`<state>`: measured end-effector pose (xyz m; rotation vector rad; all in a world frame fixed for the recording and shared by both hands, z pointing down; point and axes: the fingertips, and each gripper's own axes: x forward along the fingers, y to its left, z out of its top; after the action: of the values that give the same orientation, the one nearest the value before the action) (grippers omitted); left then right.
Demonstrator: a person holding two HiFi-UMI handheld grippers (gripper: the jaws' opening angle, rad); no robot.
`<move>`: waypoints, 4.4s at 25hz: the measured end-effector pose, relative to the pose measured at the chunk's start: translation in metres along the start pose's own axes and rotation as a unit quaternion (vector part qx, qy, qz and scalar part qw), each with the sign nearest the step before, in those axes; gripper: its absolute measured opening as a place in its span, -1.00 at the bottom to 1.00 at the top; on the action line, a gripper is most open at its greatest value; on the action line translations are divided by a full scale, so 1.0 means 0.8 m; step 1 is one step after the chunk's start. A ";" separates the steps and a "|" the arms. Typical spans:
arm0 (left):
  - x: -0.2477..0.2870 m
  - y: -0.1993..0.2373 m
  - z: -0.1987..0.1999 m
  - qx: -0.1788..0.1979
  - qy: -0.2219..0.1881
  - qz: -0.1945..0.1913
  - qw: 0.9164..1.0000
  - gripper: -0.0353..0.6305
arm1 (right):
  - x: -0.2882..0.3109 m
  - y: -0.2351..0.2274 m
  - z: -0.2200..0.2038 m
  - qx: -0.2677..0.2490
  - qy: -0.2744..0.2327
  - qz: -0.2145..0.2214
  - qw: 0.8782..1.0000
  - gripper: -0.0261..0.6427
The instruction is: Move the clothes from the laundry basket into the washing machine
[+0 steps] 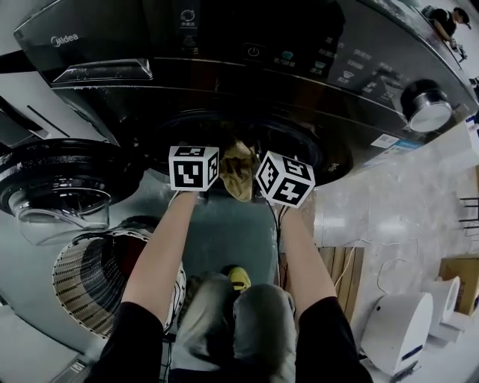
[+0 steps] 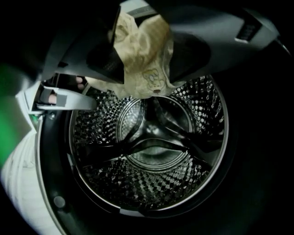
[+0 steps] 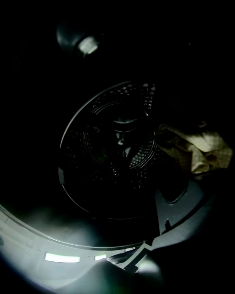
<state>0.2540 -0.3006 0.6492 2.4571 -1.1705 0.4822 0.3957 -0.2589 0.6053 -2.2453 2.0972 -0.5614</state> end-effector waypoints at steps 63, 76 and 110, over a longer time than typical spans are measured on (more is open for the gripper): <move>-0.576 -0.138 0.327 0.027 -0.061 0.014 0.998 -0.86 | -0.504 0.158 0.389 0.002 0.041 -0.045 0.998 -0.91; -0.637 -0.201 0.408 0.067 -0.088 0.004 0.994 -0.86 | -0.563 0.156 0.469 -0.014 0.013 -0.030 0.999 -0.91; -0.760 -0.201 0.499 0.080 -0.174 0.026 0.981 -0.86 | -0.626 0.181 0.577 -0.036 -0.041 0.019 0.998 -0.91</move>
<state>0.0767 0.0078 -0.0052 2.7334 -1.3797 0.1667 0.3643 0.1070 0.0135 -2.2181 2.1492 -0.3919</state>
